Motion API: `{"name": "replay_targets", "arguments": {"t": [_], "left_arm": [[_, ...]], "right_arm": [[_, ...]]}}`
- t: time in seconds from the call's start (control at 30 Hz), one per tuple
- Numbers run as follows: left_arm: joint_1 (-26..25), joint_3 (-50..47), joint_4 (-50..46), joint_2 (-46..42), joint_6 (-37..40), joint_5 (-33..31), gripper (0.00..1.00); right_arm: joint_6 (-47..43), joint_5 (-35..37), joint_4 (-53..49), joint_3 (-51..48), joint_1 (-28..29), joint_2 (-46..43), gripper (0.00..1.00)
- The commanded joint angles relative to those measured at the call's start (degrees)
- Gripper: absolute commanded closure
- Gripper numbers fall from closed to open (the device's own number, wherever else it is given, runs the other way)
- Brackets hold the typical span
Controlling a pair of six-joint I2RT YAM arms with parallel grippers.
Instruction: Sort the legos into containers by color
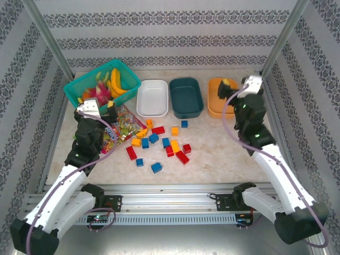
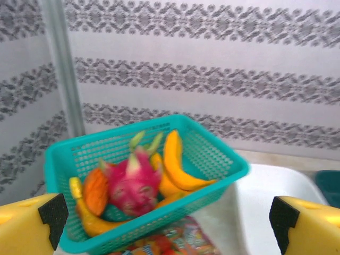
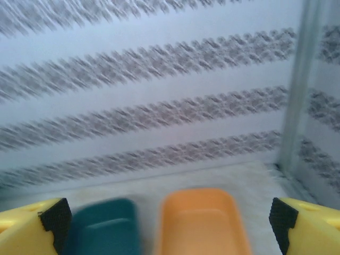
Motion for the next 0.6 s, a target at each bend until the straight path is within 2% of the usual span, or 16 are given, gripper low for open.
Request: {"name": "replay_targets", "arguments": {"t": [0.0, 0.03, 0.1, 0.17, 0.2, 0.3, 0.37, 0.57], "left_arm": [[-0.49, 11.94, -31.48, 2.38, -21.54, 1.47, 0.00], [-0.50, 13.50, -33.95, 3.25, -23.73, 4.66, 0.00], [0.04, 13.76, -32.84, 4.85, -25.19, 14.18, 0.00], [0.02, 14.85, -33.31, 7.37, -27.51, 23.33, 0.00], [0.00, 15.39, -34.00, 8.67, -28.45, 26.97, 0.00], [-0.47, 16.04, -34.74, 11.73, -28.76, 40.13, 0.00], [-1.18, 15.45, -34.18, 12.02, -28.79, 47.24, 0.00], [-4.37, 14.49, -34.57, 9.66, -26.31, 55.42, 0.00]], "right_arm": [[20.91, -18.65, -32.98, 3.36, -3.19, 2.38, 0.02], [22.13, -23.50, -32.53, 1.77, -3.49, 2.81, 0.02], [24.74, -15.72, -40.55, 3.92, 1.64, 4.06, 0.08], [28.14, -7.66, -47.75, 7.20, 8.30, 5.49, 0.07], [30.84, -6.63, -50.22, 7.92, 9.94, 6.17, 0.07], [42.21, -10.69, -55.01, 7.53, 12.72, 8.63, 0.15], [49.98, -15.53, -53.00, 5.08, 14.39, 10.30, 0.21], [64.38, -22.03, -42.77, 0.60, 17.75, 17.74, 0.19]]}}
